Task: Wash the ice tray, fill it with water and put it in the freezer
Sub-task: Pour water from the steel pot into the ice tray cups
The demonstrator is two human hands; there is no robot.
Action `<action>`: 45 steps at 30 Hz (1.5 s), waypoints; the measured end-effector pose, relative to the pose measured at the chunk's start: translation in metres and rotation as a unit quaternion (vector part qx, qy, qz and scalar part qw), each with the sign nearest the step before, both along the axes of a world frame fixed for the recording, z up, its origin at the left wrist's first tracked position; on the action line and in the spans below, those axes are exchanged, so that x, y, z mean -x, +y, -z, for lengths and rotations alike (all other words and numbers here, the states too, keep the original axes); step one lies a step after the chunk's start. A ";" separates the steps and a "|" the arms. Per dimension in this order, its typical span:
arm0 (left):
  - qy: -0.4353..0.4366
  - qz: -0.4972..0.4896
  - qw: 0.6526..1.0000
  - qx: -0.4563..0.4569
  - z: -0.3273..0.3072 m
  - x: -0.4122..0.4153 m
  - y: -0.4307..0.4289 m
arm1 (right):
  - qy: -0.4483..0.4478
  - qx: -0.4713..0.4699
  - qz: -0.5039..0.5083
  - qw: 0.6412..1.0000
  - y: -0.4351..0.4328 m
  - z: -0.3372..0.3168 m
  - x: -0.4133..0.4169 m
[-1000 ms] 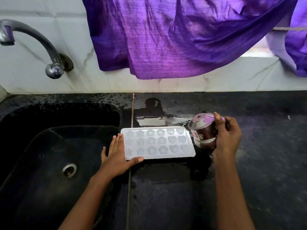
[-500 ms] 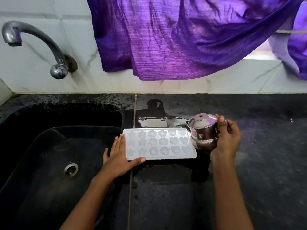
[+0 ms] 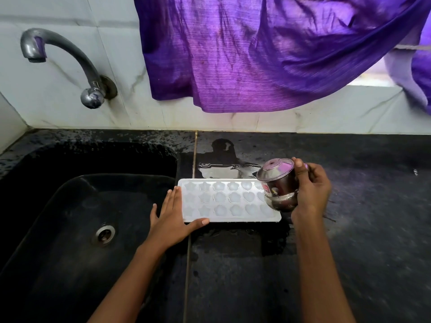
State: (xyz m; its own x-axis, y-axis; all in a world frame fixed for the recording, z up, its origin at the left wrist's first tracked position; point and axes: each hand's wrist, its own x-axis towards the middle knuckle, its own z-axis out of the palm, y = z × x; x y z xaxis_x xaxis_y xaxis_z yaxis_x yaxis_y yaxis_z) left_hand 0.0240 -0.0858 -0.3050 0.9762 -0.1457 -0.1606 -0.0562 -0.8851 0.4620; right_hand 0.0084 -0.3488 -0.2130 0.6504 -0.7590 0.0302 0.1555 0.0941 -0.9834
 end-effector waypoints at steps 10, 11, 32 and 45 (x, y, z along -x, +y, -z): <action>0.001 -0.004 1.000 0.005 -0.001 0.002 0.000 | 0.010 0.014 0.006 1.000 0.003 -0.006 0.001; 0.001 -0.004 1.000 0.006 -0.001 0.002 0.000 | 0.009 0.015 0.007 1.000 0.003 -0.006 0.001; 0.001 -0.003 1.000 0.013 0.000 0.003 0.000 | 0.016 0.021 0.007 1.000 0.001 -0.003 0.000; -0.003 -0.004 1.000 0.014 -0.002 0.004 0.000 | 0.012 -0.017 0.011 1.000 0.003 -0.005 0.003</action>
